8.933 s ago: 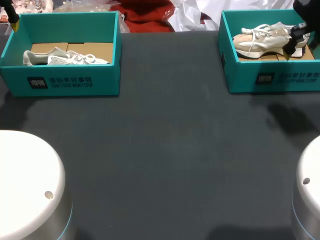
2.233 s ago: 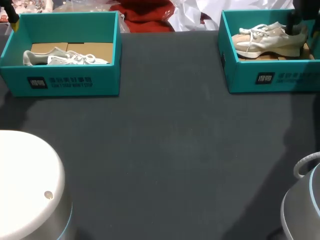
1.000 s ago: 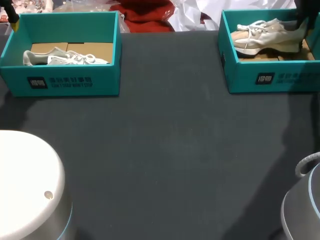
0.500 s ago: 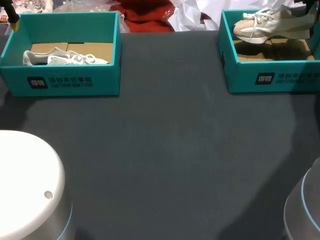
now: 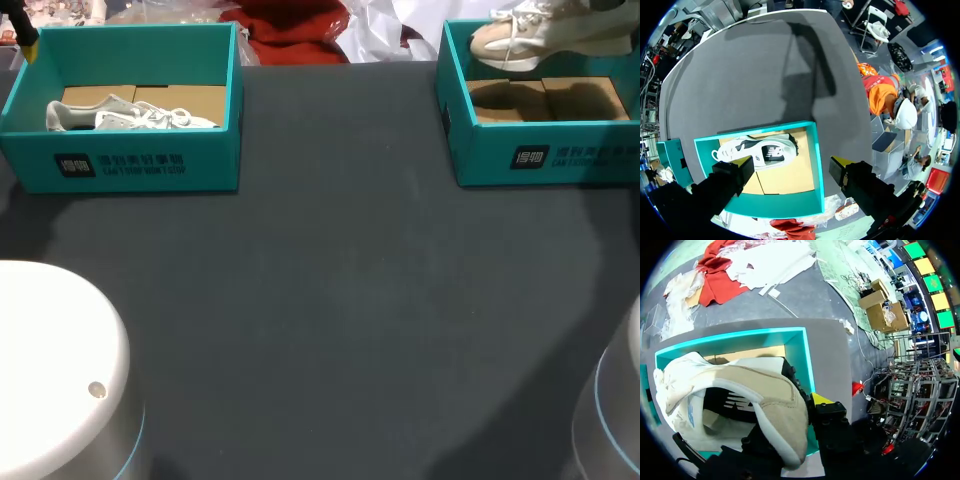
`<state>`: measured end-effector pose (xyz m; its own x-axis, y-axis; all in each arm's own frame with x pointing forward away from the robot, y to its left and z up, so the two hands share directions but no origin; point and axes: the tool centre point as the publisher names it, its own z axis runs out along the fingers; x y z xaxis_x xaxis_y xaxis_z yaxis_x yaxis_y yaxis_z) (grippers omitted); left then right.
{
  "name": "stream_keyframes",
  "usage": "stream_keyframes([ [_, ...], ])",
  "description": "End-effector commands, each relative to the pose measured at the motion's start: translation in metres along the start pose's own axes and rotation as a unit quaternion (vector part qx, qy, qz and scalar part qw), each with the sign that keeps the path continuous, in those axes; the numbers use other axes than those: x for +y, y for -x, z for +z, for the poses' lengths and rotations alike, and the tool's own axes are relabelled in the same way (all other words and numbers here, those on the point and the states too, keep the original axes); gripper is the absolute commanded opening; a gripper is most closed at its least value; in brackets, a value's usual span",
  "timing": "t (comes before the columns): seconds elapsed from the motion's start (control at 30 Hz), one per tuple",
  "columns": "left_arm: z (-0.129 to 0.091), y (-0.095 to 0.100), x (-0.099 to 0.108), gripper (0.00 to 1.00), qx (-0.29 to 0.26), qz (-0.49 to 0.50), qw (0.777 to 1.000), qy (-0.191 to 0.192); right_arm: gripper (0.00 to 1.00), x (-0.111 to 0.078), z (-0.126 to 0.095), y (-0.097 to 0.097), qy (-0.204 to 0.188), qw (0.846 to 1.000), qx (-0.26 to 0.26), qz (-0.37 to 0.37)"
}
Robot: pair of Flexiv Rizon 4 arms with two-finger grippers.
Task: Take the shoe out of the shoebox, open the shoe tongue, remove and reinsert the insole, then place the shoe into the shoebox
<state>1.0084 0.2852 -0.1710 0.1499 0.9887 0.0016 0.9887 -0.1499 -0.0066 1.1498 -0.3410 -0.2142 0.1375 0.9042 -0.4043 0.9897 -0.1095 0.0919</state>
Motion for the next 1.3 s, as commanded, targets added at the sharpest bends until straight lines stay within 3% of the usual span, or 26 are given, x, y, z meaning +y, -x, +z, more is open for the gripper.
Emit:
stream_keyframes([
  [0.03, 0.0, -0.001, 0.0, 1.0, 0.001, 0.001, 1.0, 0.0, 0.0, -0.007, -0.012, 0.008, 0.012, 1.0, -0.003, 0.001],
  [0.3, 0.0, -0.001, 0.0, 1.0, 0.001, 0.001, 1.0, 0.0, 0.0, -0.008, -0.024, 0.021, 0.021, 1.0, -0.004, 0.011],
  [0.9, 0.0, -0.001, 0.0, 1.0, 0.001, 0.001, 1.0, 0.0, 0.0, -0.011, -0.027, 0.018, 0.029, 0.999, 0.0, 0.014],
  [1.1, 0.0, -0.001, 0.0, 1.0, 0.001, 0.001, 1.0, 0.0, 0.0, -0.008, -0.062, 0.049, 0.062, 0.997, -0.044, 0.031],
  [1.3, 0.0, -0.001, 0.0, 1.0, 0.001, 0.001, 1.0, 0.0, 0.0, -0.036, -0.095, 0.053, 0.079, 0.995, -0.049, 0.045],
])
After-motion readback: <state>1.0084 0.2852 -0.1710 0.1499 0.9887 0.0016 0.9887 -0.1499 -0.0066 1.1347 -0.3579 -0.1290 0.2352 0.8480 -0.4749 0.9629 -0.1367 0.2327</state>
